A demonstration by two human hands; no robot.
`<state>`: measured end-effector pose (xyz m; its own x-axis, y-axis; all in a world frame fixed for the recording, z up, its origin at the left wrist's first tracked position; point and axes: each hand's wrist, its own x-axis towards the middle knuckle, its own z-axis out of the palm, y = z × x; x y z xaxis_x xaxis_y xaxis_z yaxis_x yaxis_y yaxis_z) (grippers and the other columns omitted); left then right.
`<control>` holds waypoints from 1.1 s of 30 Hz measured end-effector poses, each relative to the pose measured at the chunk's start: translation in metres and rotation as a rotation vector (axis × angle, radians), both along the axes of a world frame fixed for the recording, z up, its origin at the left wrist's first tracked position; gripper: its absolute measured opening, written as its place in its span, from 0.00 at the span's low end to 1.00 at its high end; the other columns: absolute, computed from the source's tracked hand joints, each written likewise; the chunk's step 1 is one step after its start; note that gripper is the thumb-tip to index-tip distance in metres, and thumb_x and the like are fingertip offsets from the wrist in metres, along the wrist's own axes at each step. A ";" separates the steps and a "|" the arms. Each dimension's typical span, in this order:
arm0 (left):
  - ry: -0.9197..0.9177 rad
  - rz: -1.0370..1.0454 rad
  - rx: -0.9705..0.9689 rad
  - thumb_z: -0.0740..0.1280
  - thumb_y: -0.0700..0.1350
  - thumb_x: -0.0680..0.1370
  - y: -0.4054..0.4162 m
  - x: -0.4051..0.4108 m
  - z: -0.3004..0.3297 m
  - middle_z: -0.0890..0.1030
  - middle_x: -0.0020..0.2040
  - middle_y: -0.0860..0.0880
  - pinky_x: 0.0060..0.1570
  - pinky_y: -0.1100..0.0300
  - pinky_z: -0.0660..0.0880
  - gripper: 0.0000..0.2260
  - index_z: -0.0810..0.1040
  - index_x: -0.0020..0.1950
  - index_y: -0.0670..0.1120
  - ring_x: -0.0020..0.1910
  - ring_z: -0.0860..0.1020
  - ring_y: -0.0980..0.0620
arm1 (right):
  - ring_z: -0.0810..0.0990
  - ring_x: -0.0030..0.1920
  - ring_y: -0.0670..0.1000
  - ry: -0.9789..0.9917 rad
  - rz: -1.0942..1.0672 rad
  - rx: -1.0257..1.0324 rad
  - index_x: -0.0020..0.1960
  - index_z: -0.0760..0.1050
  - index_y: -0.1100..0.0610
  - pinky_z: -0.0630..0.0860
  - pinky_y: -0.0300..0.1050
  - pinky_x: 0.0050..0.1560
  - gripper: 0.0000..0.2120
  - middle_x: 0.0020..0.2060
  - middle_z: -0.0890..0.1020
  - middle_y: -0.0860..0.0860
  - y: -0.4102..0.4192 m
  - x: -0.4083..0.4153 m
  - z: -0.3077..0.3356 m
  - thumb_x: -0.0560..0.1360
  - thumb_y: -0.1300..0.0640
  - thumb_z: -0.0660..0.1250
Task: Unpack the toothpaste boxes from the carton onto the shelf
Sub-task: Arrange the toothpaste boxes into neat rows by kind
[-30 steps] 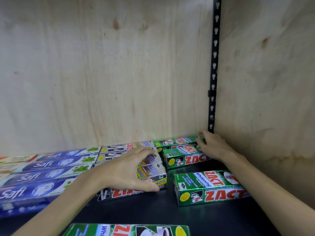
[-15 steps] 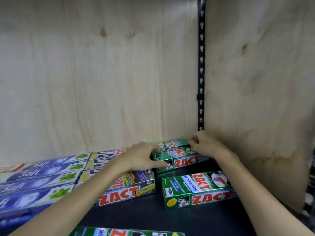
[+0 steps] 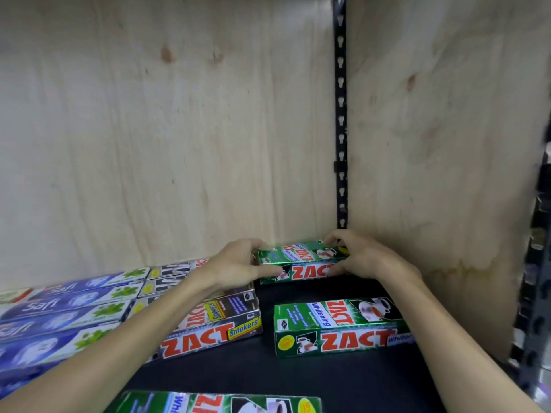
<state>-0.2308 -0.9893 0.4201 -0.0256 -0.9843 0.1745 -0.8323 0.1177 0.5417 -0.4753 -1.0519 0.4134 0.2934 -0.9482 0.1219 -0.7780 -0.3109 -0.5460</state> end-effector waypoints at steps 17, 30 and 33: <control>0.195 0.162 -0.146 0.73 0.41 0.78 0.119 0.123 -0.007 0.81 0.61 0.51 0.63 0.51 0.77 0.15 0.77 0.61 0.54 0.62 0.79 0.51 | 0.72 0.63 0.52 0.027 0.152 -0.340 0.66 0.75 0.52 0.71 0.50 0.64 0.36 0.61 0.76 0.50 0.120 0.100 0.004 0.67 0.30 0.72; 0.072 0.190 -0.139 0.56 0.66 0.81 0.181 0.090 -0.002 0.80 0.60 0.57 0.62 0.56 0.72 0.22 0.79 0.63 0.54 0.60 0.77 0.56 | 0.70 0.35 0.52 -0.176 0.285 -0.196 0.37 0.66 0.55 0.66 0.45 0.38 0.20 0.31 0.71 0.53 0.207 0.144 0.012 0.86 0.52 0.51; 0.163 0.169 -0.073 0.55 0.77 0.74 0.187 0.098 -0.003 0.76 0.69 0.58 0.69 0.54 0.67 0.35 0.74 0.72 0.57 0.69 0.72 0.56 | 0.78 0.41 0.47 -0.264 0.362 0.020 0.46 0.77 0.57 0.72 0.45 0.46 0.14 0.40 0.82 0.52 0.210 0.144 0.009 0.82 0.56 0.54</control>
